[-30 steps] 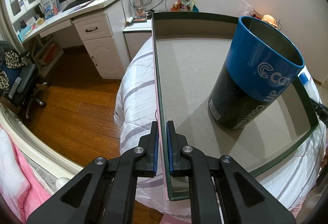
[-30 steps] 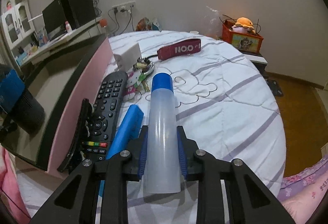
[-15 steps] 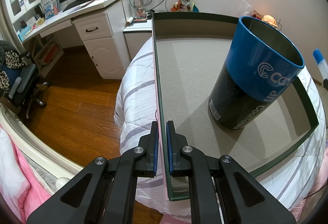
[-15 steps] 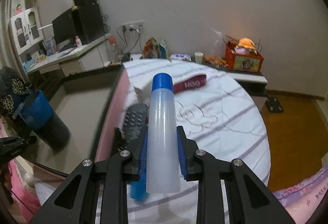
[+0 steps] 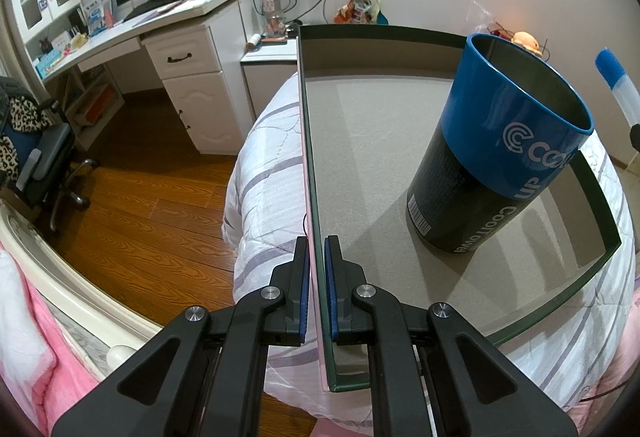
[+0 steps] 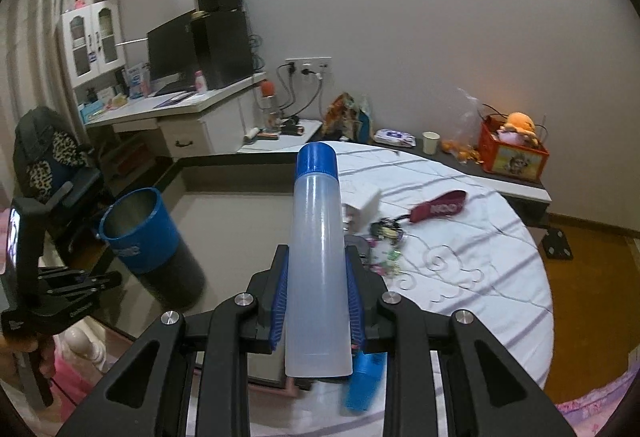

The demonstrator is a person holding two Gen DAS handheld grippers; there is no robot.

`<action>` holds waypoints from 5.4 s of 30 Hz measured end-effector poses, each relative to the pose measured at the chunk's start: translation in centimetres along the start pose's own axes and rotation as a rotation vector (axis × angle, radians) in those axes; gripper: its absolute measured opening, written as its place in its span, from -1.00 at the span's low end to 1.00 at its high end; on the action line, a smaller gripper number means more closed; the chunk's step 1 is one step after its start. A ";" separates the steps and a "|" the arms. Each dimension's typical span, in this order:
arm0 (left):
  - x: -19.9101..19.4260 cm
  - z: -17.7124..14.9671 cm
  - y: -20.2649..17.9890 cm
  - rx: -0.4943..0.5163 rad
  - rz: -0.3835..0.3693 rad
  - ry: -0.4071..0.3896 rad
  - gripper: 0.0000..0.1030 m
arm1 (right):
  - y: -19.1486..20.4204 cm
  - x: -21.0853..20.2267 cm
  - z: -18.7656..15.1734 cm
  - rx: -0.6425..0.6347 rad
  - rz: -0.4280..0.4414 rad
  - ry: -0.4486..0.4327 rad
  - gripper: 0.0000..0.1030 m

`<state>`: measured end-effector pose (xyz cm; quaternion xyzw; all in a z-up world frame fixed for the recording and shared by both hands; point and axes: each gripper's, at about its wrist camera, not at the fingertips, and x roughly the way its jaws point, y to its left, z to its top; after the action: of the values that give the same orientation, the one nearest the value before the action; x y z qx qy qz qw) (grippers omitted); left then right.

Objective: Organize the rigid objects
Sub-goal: 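Carry the bottle into the tray beside the tumbler and release it, then move the right gripper to the blue barcode case and grasp it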

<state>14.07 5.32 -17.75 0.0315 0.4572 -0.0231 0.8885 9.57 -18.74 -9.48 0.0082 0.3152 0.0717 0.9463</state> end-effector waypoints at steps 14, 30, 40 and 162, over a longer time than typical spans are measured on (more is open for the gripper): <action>-0.1 0.1 -0.1 0.002 0.000 0.001 -0.87 | 4.7 4.0 -1.4 -0.069 0.098 0.106 -0.49; 0.0 0.2 -0.2 0.004 0.000 0.000 -0.86 | 6.6 7.6 -2.3 -0.086 0.102 0.202 -0.48; 0.0 0.2 -0.3 0.004 0.000 0.000 -0.86 | 6.9 7.9 -2.4 -0.093 0.102 0.207 -0.48; -1.6 0.0 -0.9 0.026 0.043 0.000 -0.89 | -6.0 4.3 -7.0 0.001 -0.176 0.214 0.38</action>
<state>13.09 4.44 -16.48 0.0528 0.4562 -0.0098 0.8882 9.58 -24.28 -18.01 -0.0265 0.4140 -0.0112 0.9098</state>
